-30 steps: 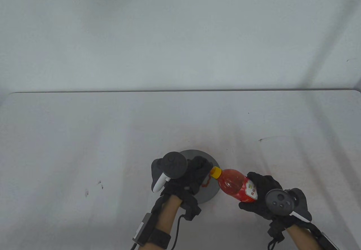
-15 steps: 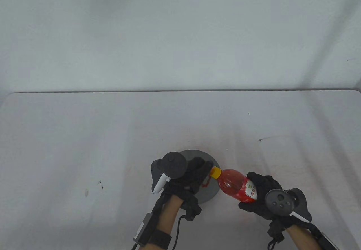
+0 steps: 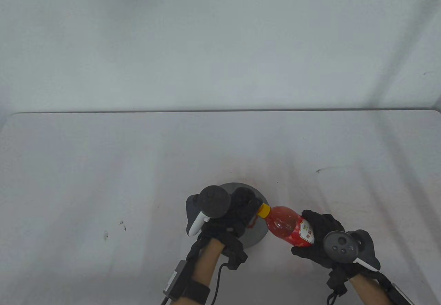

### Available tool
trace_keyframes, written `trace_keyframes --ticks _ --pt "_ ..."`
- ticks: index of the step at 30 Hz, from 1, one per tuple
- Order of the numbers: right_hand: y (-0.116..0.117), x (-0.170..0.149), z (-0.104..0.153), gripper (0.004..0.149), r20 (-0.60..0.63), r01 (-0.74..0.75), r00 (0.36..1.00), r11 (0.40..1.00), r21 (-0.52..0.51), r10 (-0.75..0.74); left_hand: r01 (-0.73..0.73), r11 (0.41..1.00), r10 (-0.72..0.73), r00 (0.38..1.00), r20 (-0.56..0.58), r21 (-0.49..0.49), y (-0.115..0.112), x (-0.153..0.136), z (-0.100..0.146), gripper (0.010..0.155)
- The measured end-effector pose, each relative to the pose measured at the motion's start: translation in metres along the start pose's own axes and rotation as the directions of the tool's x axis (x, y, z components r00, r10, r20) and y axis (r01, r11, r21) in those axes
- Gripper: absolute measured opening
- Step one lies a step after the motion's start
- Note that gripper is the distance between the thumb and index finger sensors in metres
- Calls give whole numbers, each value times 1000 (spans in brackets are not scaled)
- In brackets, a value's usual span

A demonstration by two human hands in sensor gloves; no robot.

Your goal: Squeeze ketchup bottle to draw patterns on plate

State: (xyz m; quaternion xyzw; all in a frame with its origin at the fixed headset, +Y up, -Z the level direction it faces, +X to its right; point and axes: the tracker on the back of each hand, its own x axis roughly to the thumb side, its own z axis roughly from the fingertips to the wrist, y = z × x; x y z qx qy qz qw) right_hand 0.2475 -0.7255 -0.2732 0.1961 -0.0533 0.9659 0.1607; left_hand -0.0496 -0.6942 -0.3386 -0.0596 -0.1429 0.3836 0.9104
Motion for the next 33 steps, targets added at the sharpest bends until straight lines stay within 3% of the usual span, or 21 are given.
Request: trace_keyframes --ticks 6,17,22,24,30,33 --pt "1 1 0 95 9 -11 1000 1000 8 11 66 998 -67 996 -60 -19 -4 5 -3 55" --pt "-4 -2 0 94 27 102 994 995 4 -102 -115 992 121 981 150 -47 -1 8 -4 49" --pt "-5 -2 -1 94 29 177 984 984 22 -178 -89 996 92 972 215 -25 5 13 -2 49" --pt "-5 -2 -1 94 31 146 989 989 15 -146 -97 994 105 977 186 -51 4 10 -3 49" --pt "-2 2 0 95 17 87 996 996 6 -87 -26 999 24 998 59 32 6 5 0 57" --pt "-2 5 0 95 27 51 998 999 8 -51 10 1000 -9 999 -31 12 3 5 -1 60"
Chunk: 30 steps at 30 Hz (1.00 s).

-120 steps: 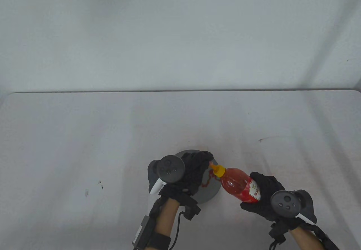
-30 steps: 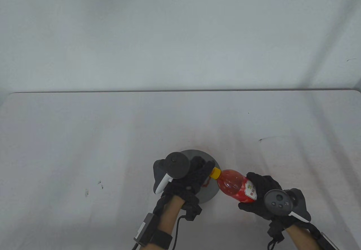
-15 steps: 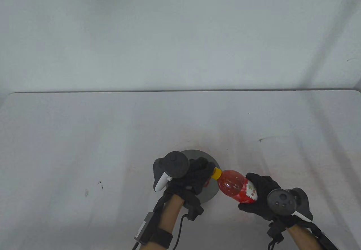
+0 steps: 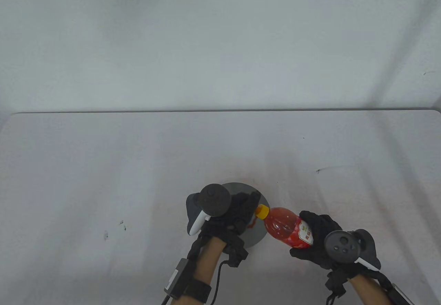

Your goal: Squeeze ketchup bottle to draw patterns on plate

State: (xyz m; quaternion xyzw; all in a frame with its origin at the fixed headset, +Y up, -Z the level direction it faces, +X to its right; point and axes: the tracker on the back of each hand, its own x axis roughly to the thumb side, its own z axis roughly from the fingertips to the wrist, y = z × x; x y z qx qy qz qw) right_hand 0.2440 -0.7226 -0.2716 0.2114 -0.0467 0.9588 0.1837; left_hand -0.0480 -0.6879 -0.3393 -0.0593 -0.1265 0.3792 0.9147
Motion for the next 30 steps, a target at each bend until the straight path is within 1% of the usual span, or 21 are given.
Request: trace_keyframes --ticks 3,4,5,7,8,11,13,15,19,21,22,24,26,27,28,30 --pt "2 1 0 95 4 -20 1000 1000 9 20 24 999 -26 997 -66 -30 -6 2 -2 55" --pt "2 1 0 95 3 -21 1000 1000 10 21 17 999 -19 998 -67 -33 -6 1 -2 53" --pt "2 1 0 95 2 -16 1000 1000 10 16 -11 999 9 999 -46 -43 -6 1 -4 52" --pt "1 1 0 94 -1 -9 1000 1000 9 9 -94 995 93 995 -46 -35 -7 0 -5 51" --pt "0 1 0 94 0 2 1000 1000 7 -2 -125 991 124 992 -30 -37 -7 0 -6 50" --pt "0 -1 -1 94 -2 59 998 998 17 -59 -123 992 123 992 22 -11 -5 5 -5 50" --pt "1 -3 -1 93 -3 86 996 996 33 -86 -93 994 97 991 89 -53 -4 7 -7 49" --pt "1 -6 -2 93 -4 123 992 991 44 -123 -138 989 143 985 101 -59 -6 4 -8 49" --pt "1 -10 -4 92 -12 183 983 981 65 -183 -133 991 133 978 161 -10 -7 6 -7 49" --pt "2 -12 -4 92 -10 203 979 976 76 -203 -117 993 118 983 144 -15 -6 9 -6 48" --pt "2 -13 -4 93 -9 199 980 977 77 -199 -117 993 114 983 144 12 -7 9 -6 48" --pt "1 -13 -4 93 -13 167 986 984 67 -167 -93 995 89 988 127 22 -7 8 -6 49" --pt "0 -12 -4 94 -26 133 991 990 49 -131 -85 996 82 993 83 33 -9 8 -7 49" --pt "0 -12 -3 94 -28 115 993 992 44 -114 -65 997 63 995 72 33 -9 9 -6 50" --pt "0 -12 -3 94 -28 92 996 995 37 -91 -16 999 13 998 62 42 -8 10 -6 52" --pt "0 -11 -3 95 -37 63 997 998 29 -62 61 998 -61 998 9 34 -8 11 -4 56"
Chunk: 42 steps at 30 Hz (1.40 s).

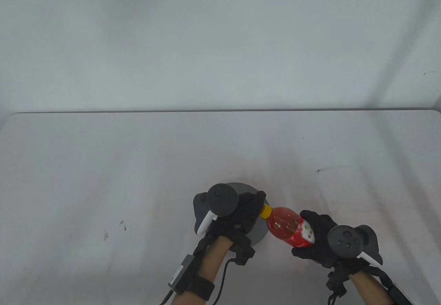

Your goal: Squeeze ketchup bottle to draw patterns on plate

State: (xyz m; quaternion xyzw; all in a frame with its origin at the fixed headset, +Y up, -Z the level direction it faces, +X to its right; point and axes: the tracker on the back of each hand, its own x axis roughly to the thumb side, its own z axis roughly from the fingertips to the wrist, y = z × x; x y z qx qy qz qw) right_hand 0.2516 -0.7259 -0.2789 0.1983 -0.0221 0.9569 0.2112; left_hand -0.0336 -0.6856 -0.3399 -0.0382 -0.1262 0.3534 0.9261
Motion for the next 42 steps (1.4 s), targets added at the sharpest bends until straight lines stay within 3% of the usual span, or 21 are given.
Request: trace_keyframes --ticks 3,6,12,19,23,24,29,31,34,36,39,42 --pt "0 1 0 94 -4 -16 1000 1000 -5 16 -50 998 49 998 -34 -33 -2 -2 -2 54" --pt "0 0 1 94 -4 1 1000 1000 -6 -2 -203 976 204 979 5 -80 -3 -7 -6 51" --pt "-1 -3 -1 94 6 74 997 997 11 -74 -254 967 256 961 100 -35 -2 -2 -6 50" --pt "-4 -3 -3 94 25 142 989 989 39 -143 -252 967 254 946 202 -38 6 2 -5 49" --pt "-7 -3 -3 95 18 153 988 987 49 -154 -205 978 208 960 189 -39 10 5 -4 50" --pt "-8 -4 -3 95 16 137 990 990 44 -138 -182 981 191 971 146 -73 11 6 -4 50" --pt "-13 -9 -1 95 -11 115 993 993 13 -115 -149 978 170 975 144 -144 22 -8 6 60" --pt "-18 -16 0 95 -43 173 984 985 -22 -174 -40 994 53 990 127 -104 31 -18 15 62" --pt "-30 -31 3 96 -86 295 948 947 -125 -306 203 957 -199 979 41 -209 40 -45 30 67" --pt "-37 -41 5 96 -99 371 913 906 -202 -396 291 929 -298 954 0 -229 47 -64 36 69" --pt "-49 -55 4 98 -98 454 862 845 -284 -497 356 918 -370 928 -54 -174 54 -90 44 73" --pt "-61 -72 -9 99 -126 460 841 817 -348 -527 505 846 -523 848 -83 -167 54 -110 45 79"
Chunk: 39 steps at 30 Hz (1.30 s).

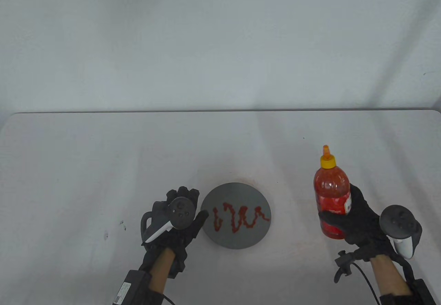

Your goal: Squeeze ketchup bottle to draw patterns on plate

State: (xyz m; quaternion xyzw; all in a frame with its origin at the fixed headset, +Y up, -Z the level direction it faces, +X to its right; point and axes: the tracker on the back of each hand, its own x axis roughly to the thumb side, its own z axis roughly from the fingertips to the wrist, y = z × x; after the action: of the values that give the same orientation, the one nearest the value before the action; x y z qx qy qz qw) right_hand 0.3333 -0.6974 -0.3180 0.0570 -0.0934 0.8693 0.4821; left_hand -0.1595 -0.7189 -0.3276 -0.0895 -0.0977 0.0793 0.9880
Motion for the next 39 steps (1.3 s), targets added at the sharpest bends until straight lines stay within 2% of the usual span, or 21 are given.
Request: trace_keyframes --ticks 2,5,8,10,12,17,22,27,29,32,36,39 --pt "-4 -5 -18 99 -21 -42 999 999 -33 41 86 996 -86 994 -60 -13 -8 -5 -4 81" --pt "0 -24 -51 99 -96 -82 993 990 -114 71 88 984 -103 990 -93 -156 -19 -6 -13 84" --pt "9 -46 -83 98 -171 -112 982 982 -155 85 106 978 -125 987 -98 -178 -23 -5 -17 85" --pt "15 -58 -99 98 -193 -178 970 969 -170 144 131 973 -153 983 -105 -192 -23 -6 -18 85" --pt "20 -73 -111 98 -210 -174 969 968 -182 134 122 976 -144 983 -112 -183 -22 -8 -17 85" --pt "25 -101 -125 99 -258 -158 961 967 -200 104 84 982 -104 989 -108 -171 -21 -11 -17 86" --pt "17 -105 -117 100 -287 -117 956 975 -191 59 74 982 -94 989 -110 -175 -21 -11 -17 85" --pt "6 -100 -106 100 -344 -231 920 968 -94 186 72 982 -93 989 -115 -172 -20 -12 -17 85" --pt "7 -97 -100 100 -338 -307 904 948 -85 263 73 977 -96 989 -109 -200 -21 -11 -16 84" --pt "8 -87 -91 99 -339 -495 817 869 2 467 82 978 -103 989 -106 -191 -21 -10 -12 82" --pt "-1 -58 -75 103 -344 -568 762 821 54 549 92 982 -112 987 -115 -163 -17 -12 -9 82" --pt "-5 -25 -50 101 -301 -622 729 778 85 615 87 985 -105 987 -125 -146 -16 -13 -8 82"
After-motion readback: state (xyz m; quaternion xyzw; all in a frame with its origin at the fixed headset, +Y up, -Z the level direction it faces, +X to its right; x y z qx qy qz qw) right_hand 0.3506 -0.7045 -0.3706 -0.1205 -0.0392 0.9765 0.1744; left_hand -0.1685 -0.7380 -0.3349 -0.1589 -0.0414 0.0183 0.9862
